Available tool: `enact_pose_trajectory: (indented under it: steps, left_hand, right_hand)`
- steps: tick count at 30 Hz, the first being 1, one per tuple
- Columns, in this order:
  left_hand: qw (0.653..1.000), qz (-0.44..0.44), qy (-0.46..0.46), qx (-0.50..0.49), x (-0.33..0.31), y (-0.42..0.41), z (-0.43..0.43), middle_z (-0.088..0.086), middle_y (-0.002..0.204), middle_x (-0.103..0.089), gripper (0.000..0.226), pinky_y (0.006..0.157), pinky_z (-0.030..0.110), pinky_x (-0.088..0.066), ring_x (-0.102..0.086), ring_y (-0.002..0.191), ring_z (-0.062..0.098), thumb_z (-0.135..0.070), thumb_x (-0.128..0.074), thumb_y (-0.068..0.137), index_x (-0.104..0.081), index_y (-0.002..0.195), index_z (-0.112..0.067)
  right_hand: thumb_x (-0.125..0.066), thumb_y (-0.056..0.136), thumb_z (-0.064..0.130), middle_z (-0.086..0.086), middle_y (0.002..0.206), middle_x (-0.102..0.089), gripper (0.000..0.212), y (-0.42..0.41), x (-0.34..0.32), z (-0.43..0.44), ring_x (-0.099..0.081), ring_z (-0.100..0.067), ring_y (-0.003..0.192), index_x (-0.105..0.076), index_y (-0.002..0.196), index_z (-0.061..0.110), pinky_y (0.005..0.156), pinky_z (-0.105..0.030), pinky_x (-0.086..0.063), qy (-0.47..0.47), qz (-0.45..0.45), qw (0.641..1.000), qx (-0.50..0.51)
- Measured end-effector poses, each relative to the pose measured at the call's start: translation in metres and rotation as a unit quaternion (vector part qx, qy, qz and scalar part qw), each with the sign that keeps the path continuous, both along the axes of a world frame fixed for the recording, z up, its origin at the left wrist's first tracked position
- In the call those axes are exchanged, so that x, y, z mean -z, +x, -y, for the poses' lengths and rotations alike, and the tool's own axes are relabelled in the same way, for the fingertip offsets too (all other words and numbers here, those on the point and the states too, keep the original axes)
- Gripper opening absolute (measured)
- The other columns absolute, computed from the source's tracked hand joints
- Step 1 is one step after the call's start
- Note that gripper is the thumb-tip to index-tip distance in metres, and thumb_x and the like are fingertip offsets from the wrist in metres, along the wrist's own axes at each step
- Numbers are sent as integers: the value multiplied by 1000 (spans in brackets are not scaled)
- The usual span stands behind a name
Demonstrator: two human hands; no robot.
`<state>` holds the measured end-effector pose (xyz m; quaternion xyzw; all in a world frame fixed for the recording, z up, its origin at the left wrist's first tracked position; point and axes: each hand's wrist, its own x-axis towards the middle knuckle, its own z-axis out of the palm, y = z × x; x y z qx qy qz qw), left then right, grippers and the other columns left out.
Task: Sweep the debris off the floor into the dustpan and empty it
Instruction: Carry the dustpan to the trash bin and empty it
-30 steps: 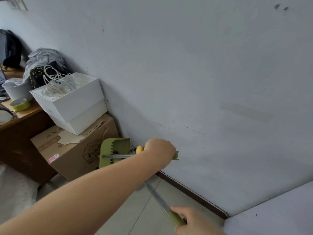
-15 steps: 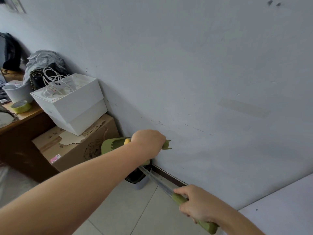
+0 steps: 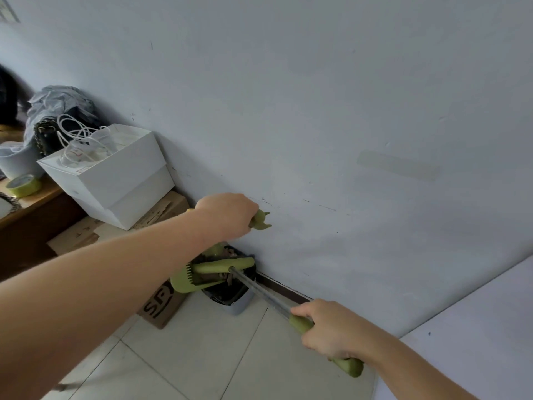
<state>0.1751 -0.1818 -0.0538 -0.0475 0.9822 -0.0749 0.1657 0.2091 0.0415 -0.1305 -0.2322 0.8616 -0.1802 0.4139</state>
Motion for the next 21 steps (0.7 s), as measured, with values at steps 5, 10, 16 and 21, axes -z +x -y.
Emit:
enact_pose_trajectory:
  steps: [5,10,16,21]
  left_hand:
    - [1000,6,-22,14,-6,-4,0,-7,73,-46,9,70,35,-51,-47,67,14,-24,-50,93,-51,86,-19]
    - [1000,0,-23,12,-10,-6,4,-7,73,-48,10,65,32,-47,-47,66,13,-26,-51,93,-52,85,-19]
    - [1000,13,-16,8,-6,-9,9,-6,76,-50,15,63,30,-45,-49,68,13,-30,-55,92,-49,80,-21]
    - [1000,20,-16,8,-1,-9,7,-7,75,-49,17,61,29,-43,-46,64,11,-31,-54,92,-47,79,-22]
  right_hand:
    - [-45,77,11,-6,116,-62,52,-2,-2,3,-61,-21,96,-53,128,20,79,-30,-51,19,-38,999,-22]
    - [-44,80,10,-4,122,-58,50,-2,-6,0,-57,-24,104,-51,128,23,84,-30,-51,40,-73,994,-70]
    - [-42,81,8,-5,126,-56,56,7,1,-3,-56,-27,112,-48,135,24,89,-34,-52,74,-118,983,-120]
    - [-43,85,9,-8,123,-57,43,18,8,-8,-54,-29,114,-49,127,20,80,-34,-46,91,-177,965,-170]
